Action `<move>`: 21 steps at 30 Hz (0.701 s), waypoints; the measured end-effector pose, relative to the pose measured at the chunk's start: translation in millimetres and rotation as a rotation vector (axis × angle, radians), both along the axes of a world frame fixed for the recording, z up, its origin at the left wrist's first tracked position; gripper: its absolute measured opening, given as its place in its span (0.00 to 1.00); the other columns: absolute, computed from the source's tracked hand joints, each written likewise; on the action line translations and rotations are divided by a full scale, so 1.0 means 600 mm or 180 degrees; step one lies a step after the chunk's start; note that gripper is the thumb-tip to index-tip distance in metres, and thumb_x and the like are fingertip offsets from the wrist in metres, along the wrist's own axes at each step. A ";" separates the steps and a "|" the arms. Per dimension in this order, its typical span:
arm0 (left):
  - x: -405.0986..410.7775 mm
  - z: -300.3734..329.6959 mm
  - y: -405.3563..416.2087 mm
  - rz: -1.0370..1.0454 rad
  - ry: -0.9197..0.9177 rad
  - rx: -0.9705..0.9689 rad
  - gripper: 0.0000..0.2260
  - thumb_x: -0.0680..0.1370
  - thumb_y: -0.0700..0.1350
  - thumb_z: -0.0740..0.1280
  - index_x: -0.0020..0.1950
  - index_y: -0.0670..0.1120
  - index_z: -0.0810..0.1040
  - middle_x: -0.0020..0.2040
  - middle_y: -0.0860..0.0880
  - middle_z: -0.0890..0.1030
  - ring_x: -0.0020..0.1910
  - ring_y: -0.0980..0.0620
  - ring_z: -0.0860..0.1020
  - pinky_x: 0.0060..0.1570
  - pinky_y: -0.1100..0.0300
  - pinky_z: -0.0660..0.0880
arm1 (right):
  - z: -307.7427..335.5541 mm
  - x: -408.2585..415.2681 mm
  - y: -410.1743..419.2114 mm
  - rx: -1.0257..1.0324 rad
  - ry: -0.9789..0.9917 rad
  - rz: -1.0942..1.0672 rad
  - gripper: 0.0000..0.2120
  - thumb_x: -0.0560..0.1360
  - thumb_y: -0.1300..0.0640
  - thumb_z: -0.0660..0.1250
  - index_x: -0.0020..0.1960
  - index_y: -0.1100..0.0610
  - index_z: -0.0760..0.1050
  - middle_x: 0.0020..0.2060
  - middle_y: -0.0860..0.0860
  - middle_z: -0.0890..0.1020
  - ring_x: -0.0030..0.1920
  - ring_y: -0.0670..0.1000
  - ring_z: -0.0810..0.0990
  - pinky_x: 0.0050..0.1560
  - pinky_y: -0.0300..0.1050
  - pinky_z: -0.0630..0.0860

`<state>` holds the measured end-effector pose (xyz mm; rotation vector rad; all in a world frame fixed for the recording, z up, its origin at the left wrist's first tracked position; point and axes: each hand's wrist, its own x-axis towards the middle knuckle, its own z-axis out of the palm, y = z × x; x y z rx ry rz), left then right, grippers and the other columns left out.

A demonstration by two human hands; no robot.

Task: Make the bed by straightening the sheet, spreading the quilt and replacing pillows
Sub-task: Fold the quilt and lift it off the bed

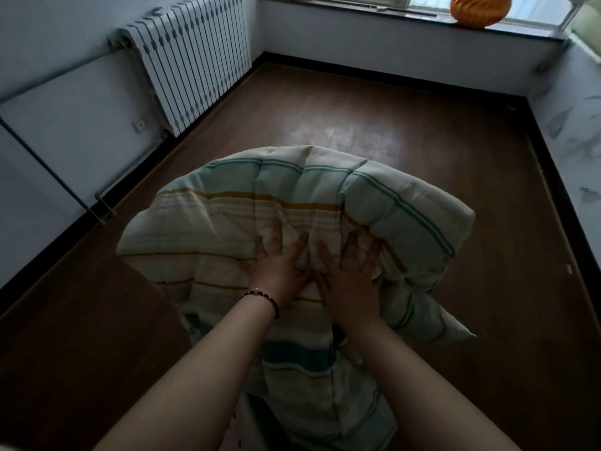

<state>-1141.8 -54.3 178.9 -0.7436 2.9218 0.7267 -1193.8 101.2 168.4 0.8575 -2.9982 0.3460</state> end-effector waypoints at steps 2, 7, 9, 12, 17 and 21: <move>0.008 0.016 0.005 -0.0029 0.0164 -0.0134 0.36 0.72 0.66 0.66 0.75 0.69 0.50 0.78 0.49 0.34 0.75 0.32 0.41 0.74 0.38 0.51 | 0.018 0.005 0.004 0.0018 -0.0014 0.0004 0.32 0.79 0.38 0.56 0.76 0.29 0.41 0.80 0.53 0.37 0.74 0.67 0.27 0.63 0.80 0.59; 0.057 0.048 0.003 0.0002 0.0516 0.0075 0.34 0.72 0.64 0.68 0.72 0.73 0.52 0.79 0.47 0.39 0.73 0.33 0.59 0.68 0.42 0.67 | 0.074 0.040 0.016 -0.0118 -0.0297 0.0054 0.31 0.80 0.39 0.54 0.76 0.30 0.40 0.79 0.52 0.33 0.73 0.65 0.23 0.66 0.80 0.54; 0.068 0.058 0.000 -0.0003 0.0534 0.0109 0.33 0.73 0.61 0.69 0.73 0.71 0.55 0.80 0.46 0.43 0.71 0.34 0.64 0.66 0.45 0.70 | 0.088 0.048 0.012 -0.0099 -0.0370 0.0023 0.31 0.80 0.39 0.54 0.76 0.30 0.40 0.79 0.53 0.34 0.73 0.66 0.25 0.67 0.80 0.49; 0.087 0.092 0.001 0.0023 0.0456 0.0069 0.32 0.75 0.56 0.70 0.75 0.62 0.60 0.79 0.41 0.50 0.73 0.36 0.62 0.70 0.48 0.66 | 0.123 0.068 0.002 0.0045 -0.0473 -0.0063 0.29 0.81 0.40 0.53 0.76 0.31 0.42 0.79 0.55 0.36 0.74 0.68 0.29 0.68 0.79 0.42; 0.117 0.136 0.006 -0.0019 0.0485 0.0001 0.30 0.77 0.52 0.69 0.77 0.51 0.62 0.76 0.43 0.63 0.73 0.47 0.65 0.69 0.57 0.63 | 0.181 0.103 0.002 -0.0279 -0.0347 -0.0047 0.26 0.81 0.47 0.57 0.78 0.47 0.61 0.79 0.58 0.57 0.76 0.67 0.55 0.71 0.65 0.59; 0.158 0.172 0.016 -0.0103 0.0680 -0.0219 0.26 0.78 0.52 0.67 0.74 0.47 0.69 0.73 0.48 0.70 0.71 0.52 0.69 0.67 0.60 0.65 | 0.199 0.130 0.004 -0.0785 -0.0314 0.0446 0.22 0.81 0.55 0.61 0.74 0.59 0.69 0.72 0.60 0.71 0.71 0.61 0.70 0.69 0.55 0.70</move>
